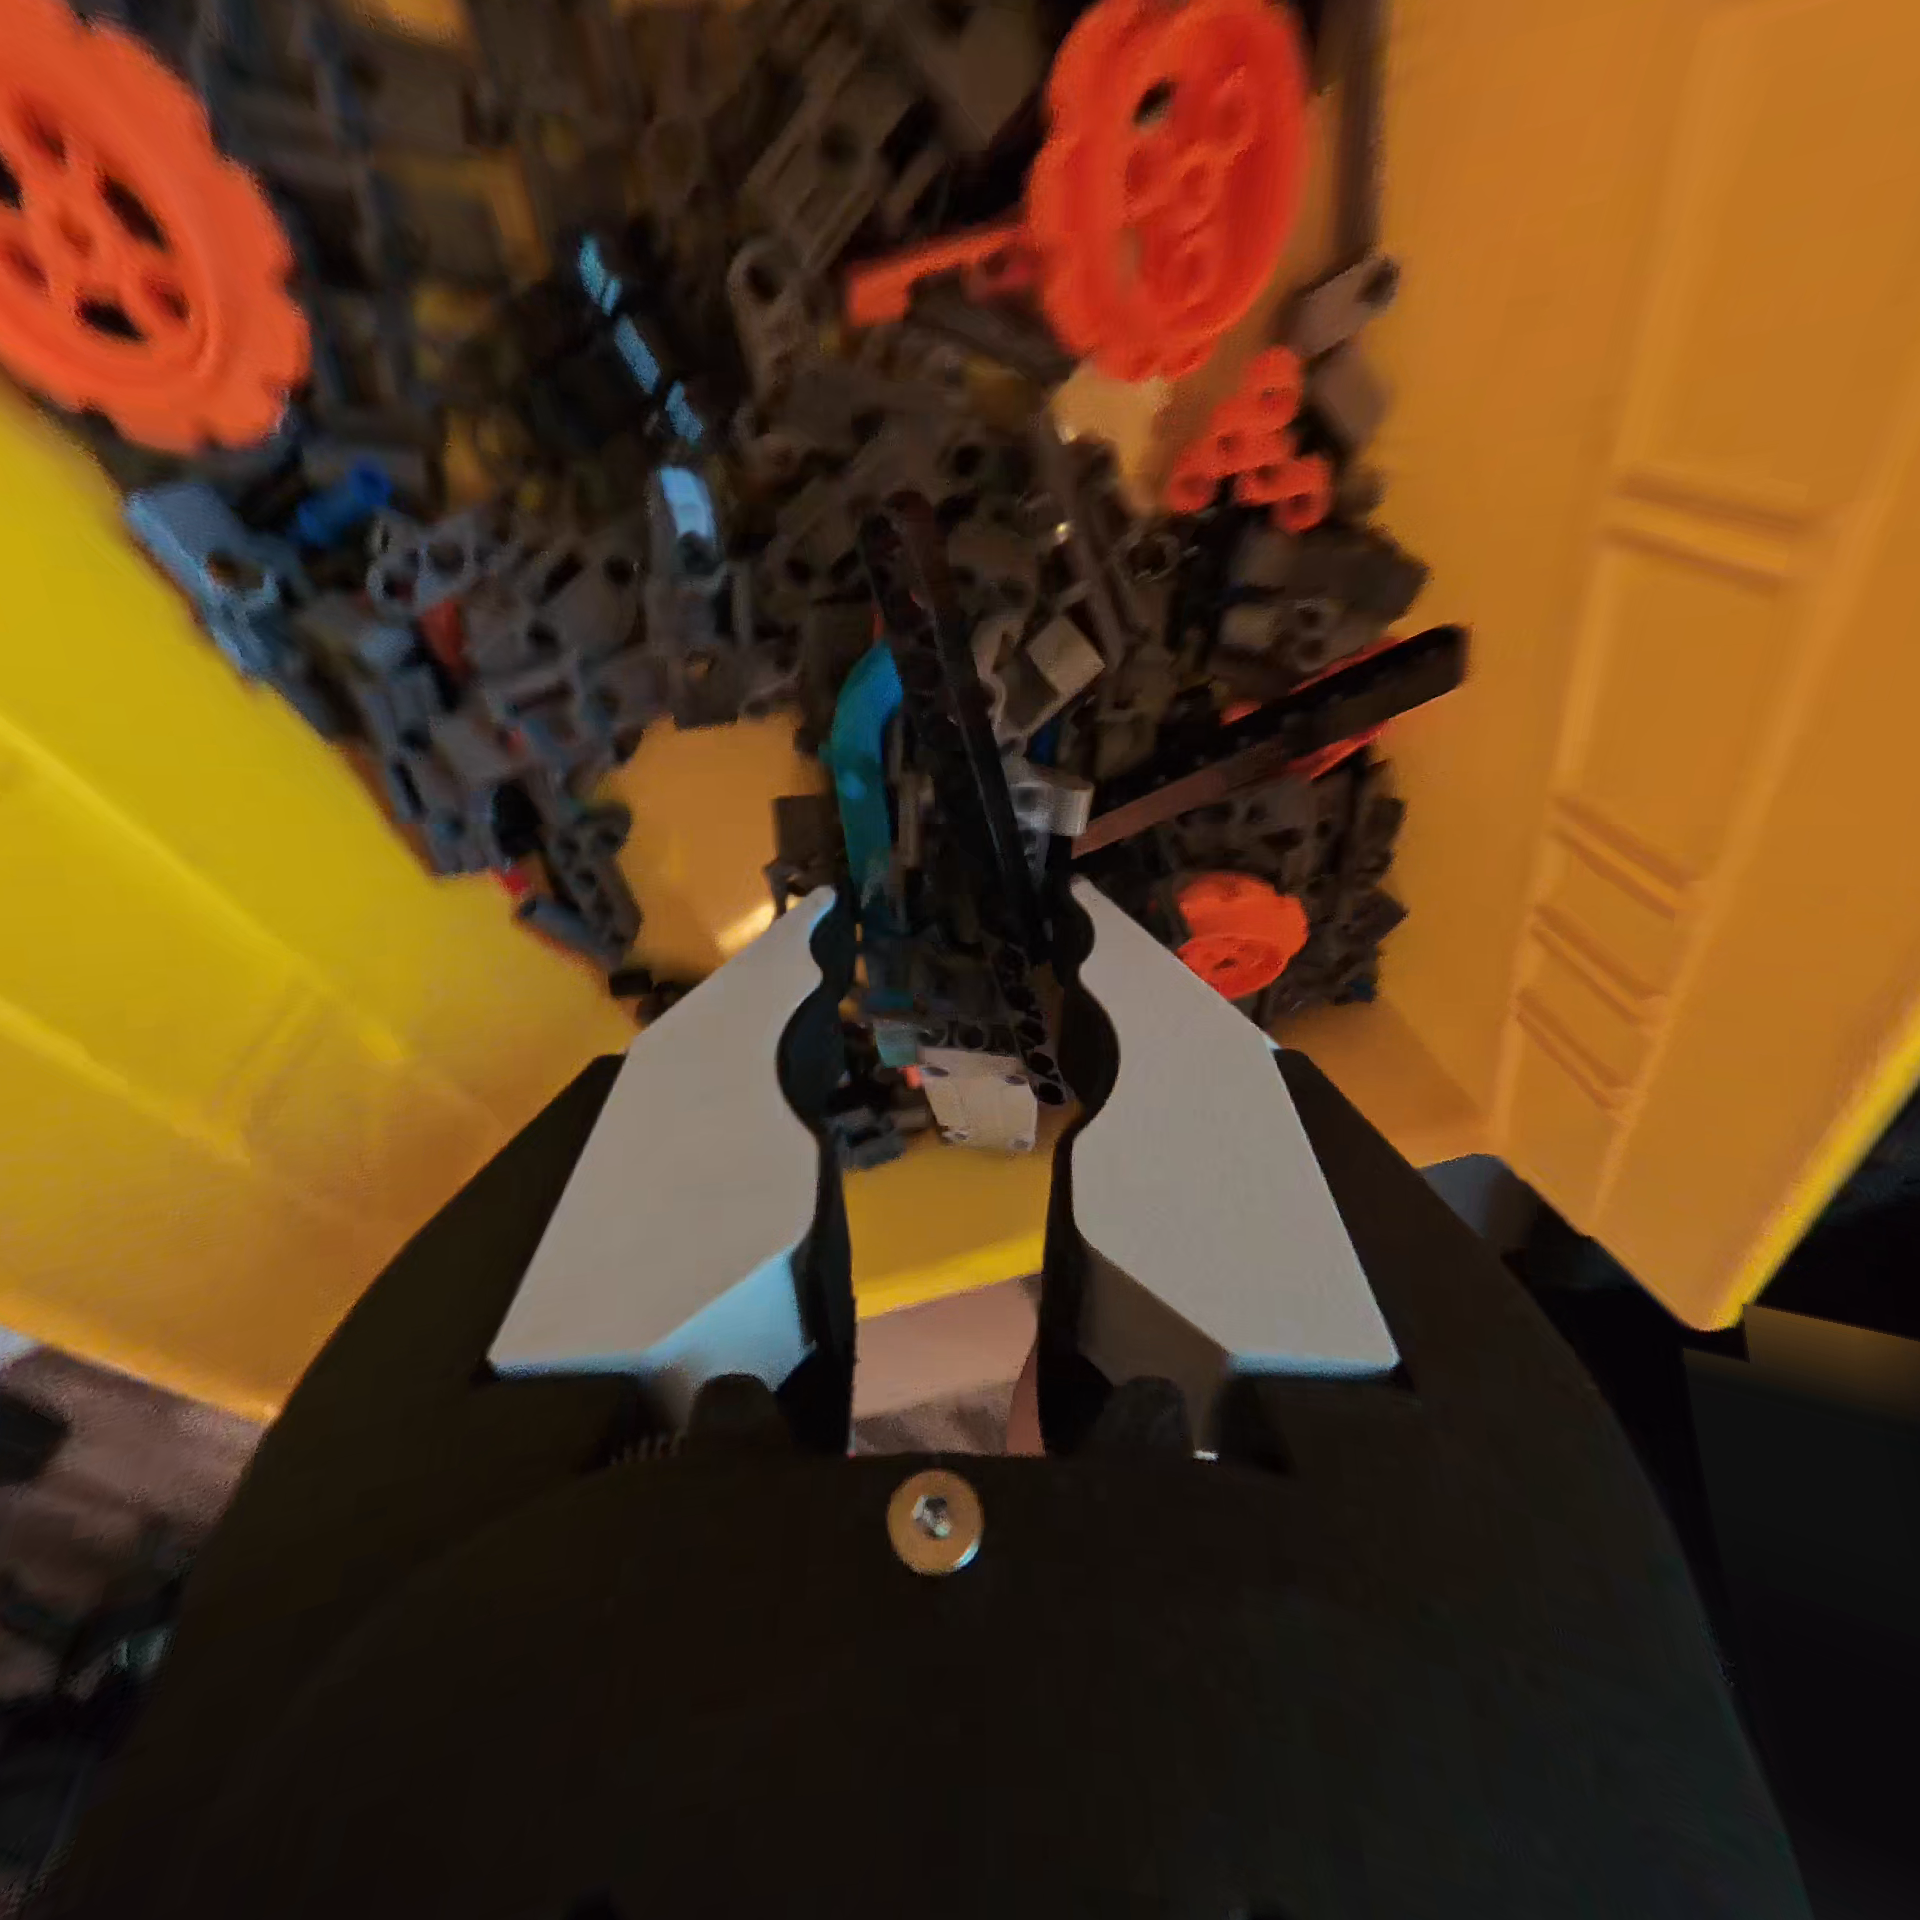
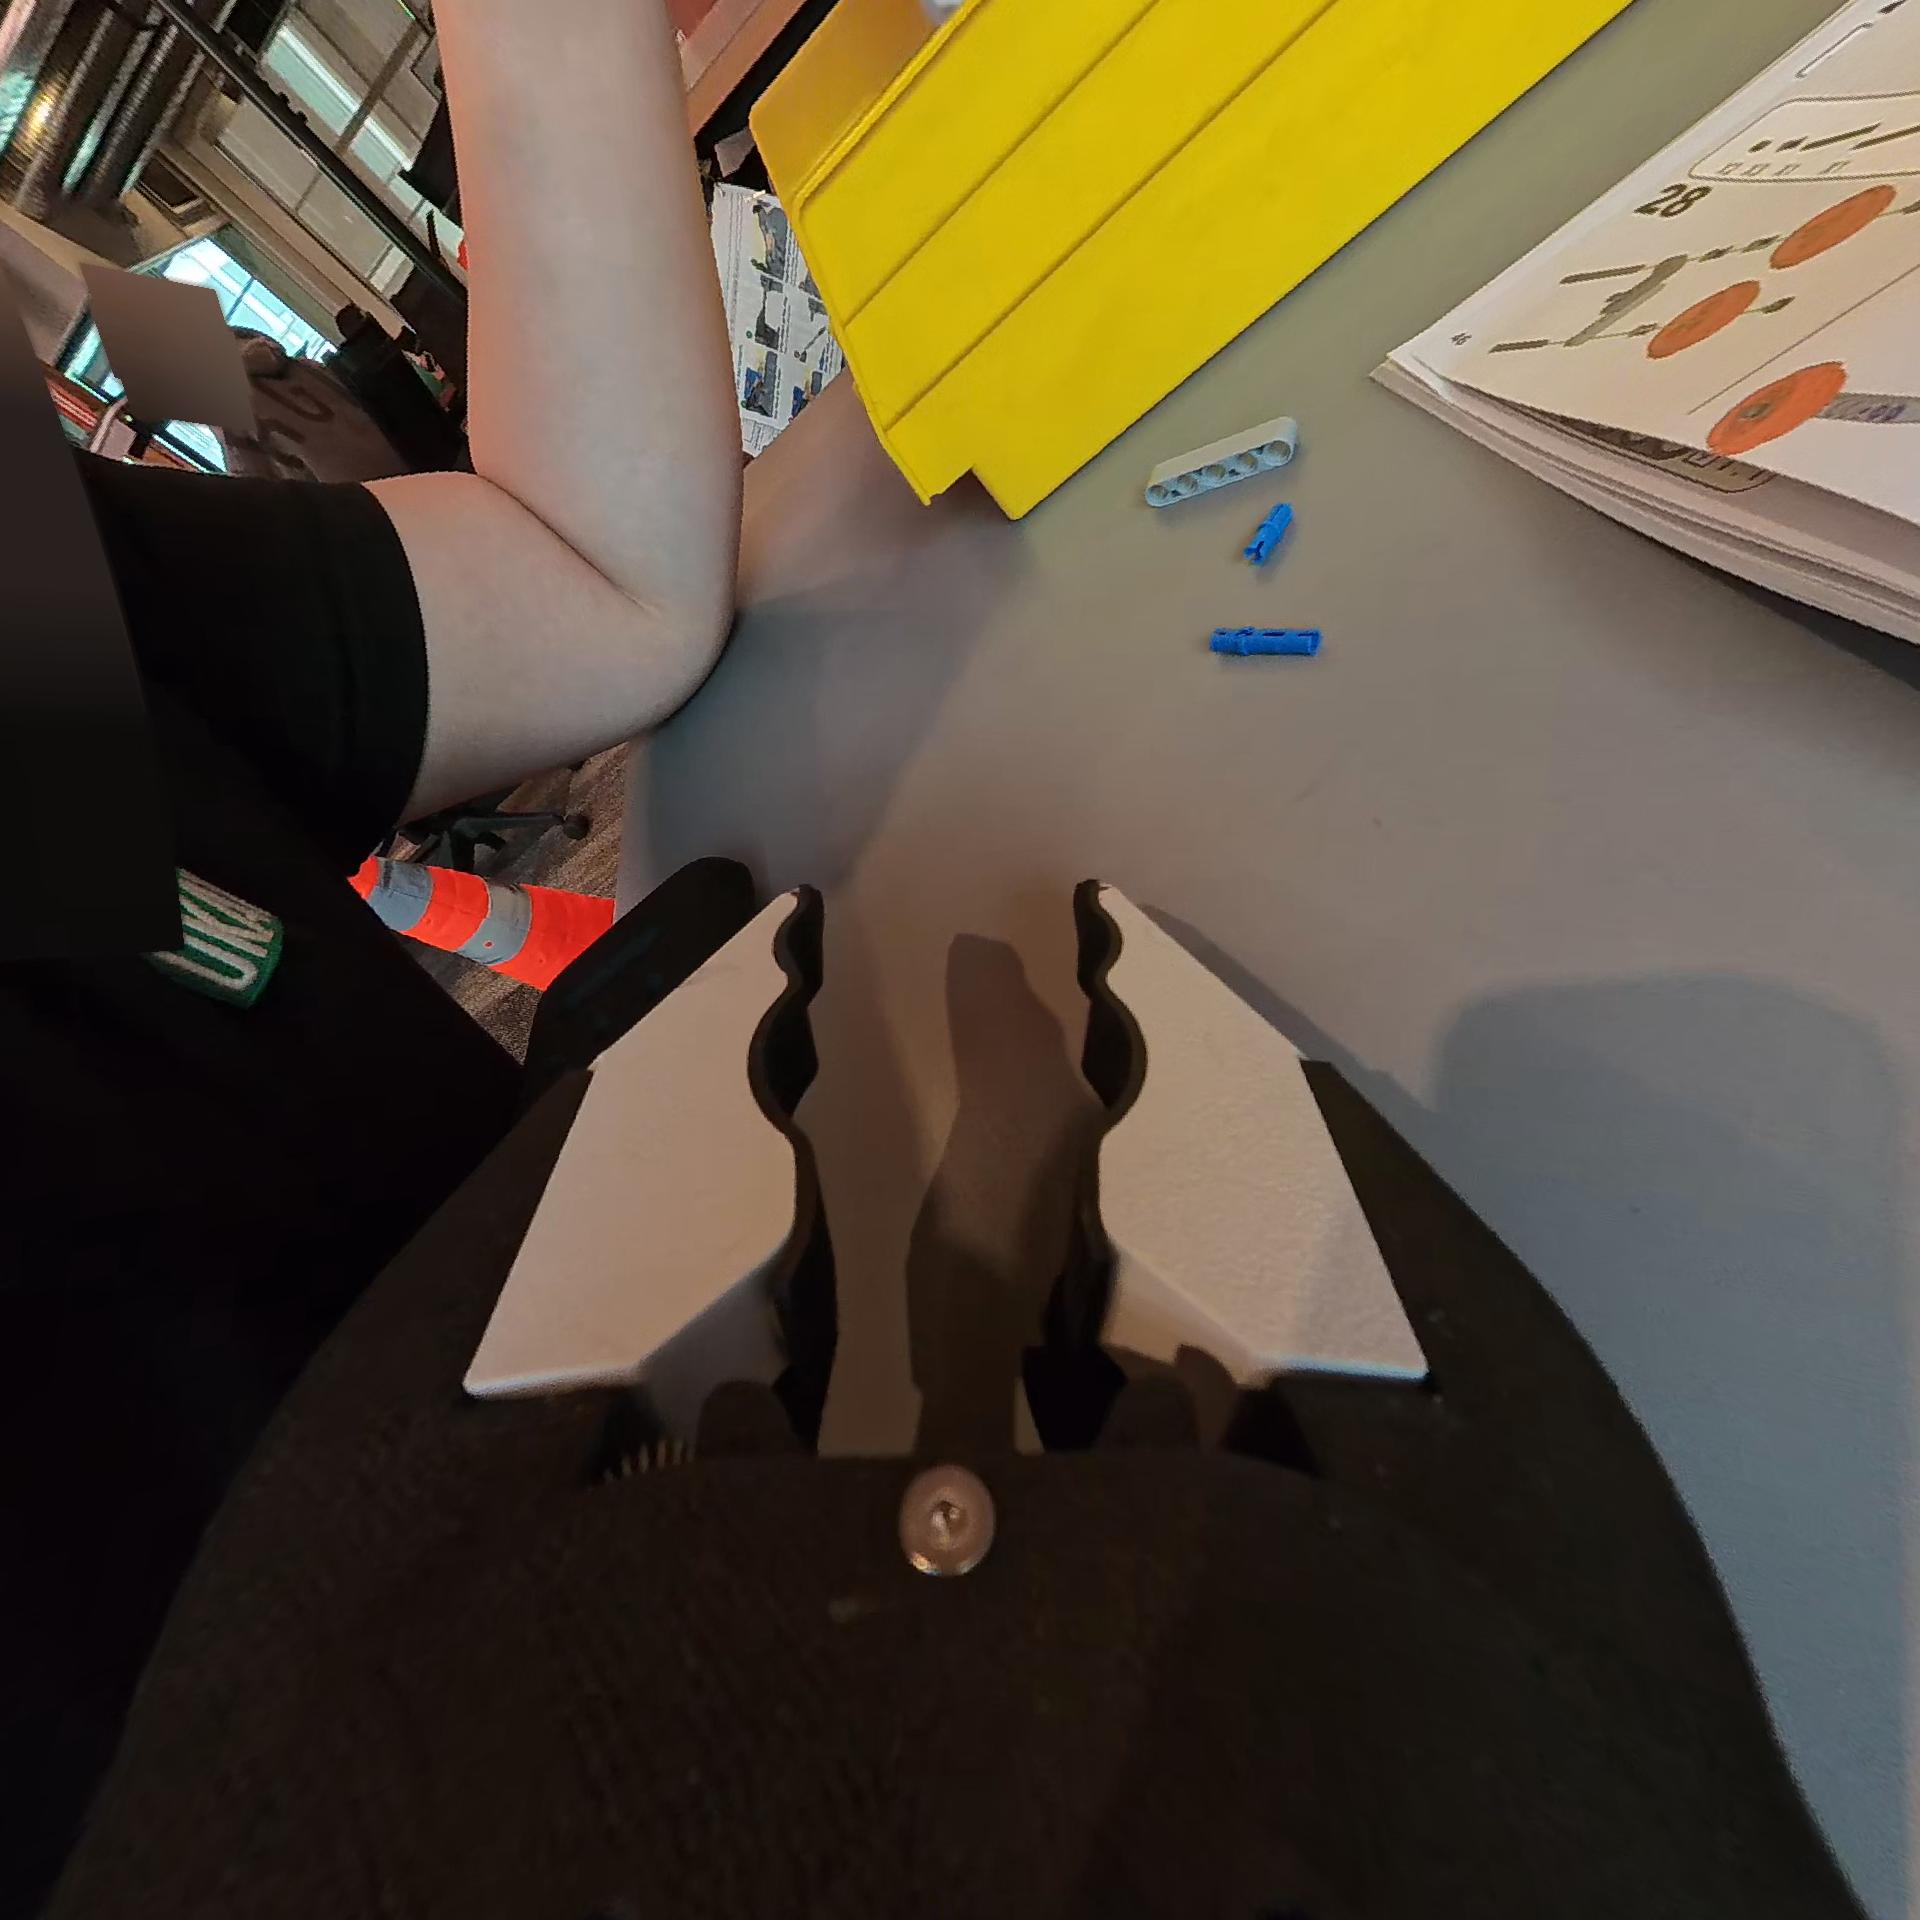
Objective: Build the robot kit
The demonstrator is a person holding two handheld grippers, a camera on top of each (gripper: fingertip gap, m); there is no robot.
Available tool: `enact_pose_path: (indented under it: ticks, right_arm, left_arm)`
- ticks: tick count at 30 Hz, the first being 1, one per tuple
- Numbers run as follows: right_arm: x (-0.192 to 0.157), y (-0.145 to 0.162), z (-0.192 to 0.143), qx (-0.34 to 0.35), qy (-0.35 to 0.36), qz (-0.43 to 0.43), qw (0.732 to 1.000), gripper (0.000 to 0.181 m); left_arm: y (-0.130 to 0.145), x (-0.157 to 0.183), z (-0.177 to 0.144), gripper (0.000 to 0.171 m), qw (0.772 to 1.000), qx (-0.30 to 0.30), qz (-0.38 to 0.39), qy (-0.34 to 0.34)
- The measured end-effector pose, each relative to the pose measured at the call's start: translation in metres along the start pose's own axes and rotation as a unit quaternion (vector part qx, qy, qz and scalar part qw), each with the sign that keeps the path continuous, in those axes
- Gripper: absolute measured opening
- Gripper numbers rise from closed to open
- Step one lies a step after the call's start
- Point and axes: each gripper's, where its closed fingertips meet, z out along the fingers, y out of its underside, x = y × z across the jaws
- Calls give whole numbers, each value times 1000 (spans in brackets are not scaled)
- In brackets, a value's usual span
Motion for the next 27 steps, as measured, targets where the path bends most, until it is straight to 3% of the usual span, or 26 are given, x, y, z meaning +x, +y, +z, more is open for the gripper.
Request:
enact_pose_path:
  ticks: [4, 6, 9, 12, 16, 19, 22, 27]
  right_arm:
    - [0, 0, 0, 0, -1, 0, 1000, 48]
    - [0, 0, 0, 1, -1, 0, 1000, 48]
    - [0, 0, 0, 0, -2, 1, 1000, 48]
    - [0, 0, 0, -1, -2, 1, 1000, 48]
    - [0, 1, 0, -3, -1, 1, 1000, 48]
    - [0, 0, 0, -2, -2, 2, 1000, 48]
    - [-1, 0, 0, 0, -3, 3, 1000, 48]
    - [-1, 0, 0, -1, -4, 4, 1000, 48]
  left_arm:
    - [-43, 38, -26, 33, 989, 120, 47, 71]
    - [-41, 33, -34, 45, 989, 136, 42, 44]
    - [-5, 3, -30, 61, 996, 81, -3, -29]
    - [35, -3, -16, 75, 998, -3, -52, -23]
    - [40, -1, -2, 82, 997, -47, -48, -21]
    - [53, 4, 15, 91, 991, -126, -22, -32]
    - [59, 9, 26, 77, 983, -179, -6, -30]
    - [49, 10, 23, 54, 988, -156, 9, -18]
